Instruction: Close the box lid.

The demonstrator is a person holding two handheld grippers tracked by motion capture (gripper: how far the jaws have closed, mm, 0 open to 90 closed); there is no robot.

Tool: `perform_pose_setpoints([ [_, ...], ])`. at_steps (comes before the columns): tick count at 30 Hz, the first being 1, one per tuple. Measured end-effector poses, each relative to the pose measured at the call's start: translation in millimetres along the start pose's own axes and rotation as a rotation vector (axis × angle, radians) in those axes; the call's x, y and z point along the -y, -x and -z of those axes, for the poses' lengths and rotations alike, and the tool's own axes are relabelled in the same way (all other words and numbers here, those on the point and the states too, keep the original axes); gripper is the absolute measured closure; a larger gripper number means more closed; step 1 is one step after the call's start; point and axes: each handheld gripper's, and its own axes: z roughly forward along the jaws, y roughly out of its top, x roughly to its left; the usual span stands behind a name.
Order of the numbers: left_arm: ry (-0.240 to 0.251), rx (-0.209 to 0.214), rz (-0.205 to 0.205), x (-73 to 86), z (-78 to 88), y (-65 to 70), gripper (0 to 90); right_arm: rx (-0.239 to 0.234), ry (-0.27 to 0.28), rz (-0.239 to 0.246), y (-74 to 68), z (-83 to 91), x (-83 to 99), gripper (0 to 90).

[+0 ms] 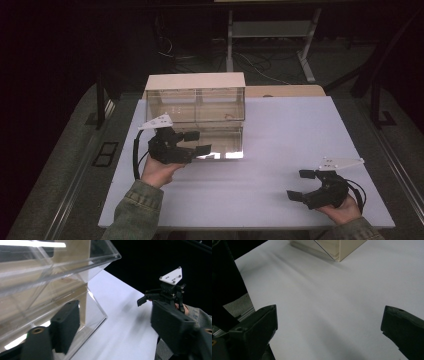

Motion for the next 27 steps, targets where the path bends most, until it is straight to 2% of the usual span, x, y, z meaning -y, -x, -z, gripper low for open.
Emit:
perform_pose_setpoints([
  [5, -0.01, -0.025, -0.008, 13.4, 2.6, -2.0, 11.2, 0.0, -0.003, -0.013, 0.0, -0.3, 0.6, 0.5],
  [9, -0.031, -0.045, 0.007, 23.0, 2.0, -3.7, 0.0, -0.001, -0.003, -0.014, -0.4, -0.2, 0.9, 0.5],
  [16, -0.015, -0.066, 0.028, 40.0, 5.5, -7.1, 0.0, -0.002, -0.001, -0.016, -0.8, 0.0, 1.4, 0.5],
  [20, -0.03, -0.07, 0.019, 50.0, 4.5, -6.9, 0.0, -0.006, -0.001, -0.016, -0.8, -0.7, 1.7, 0.5],
  [27, -0.037, -0.078, 0.031, 68.7, 2.5, -9.8, 0.0, -0.006, -0.006, -0.008, -3.3, -2.6, 2.0, 0.5],
])
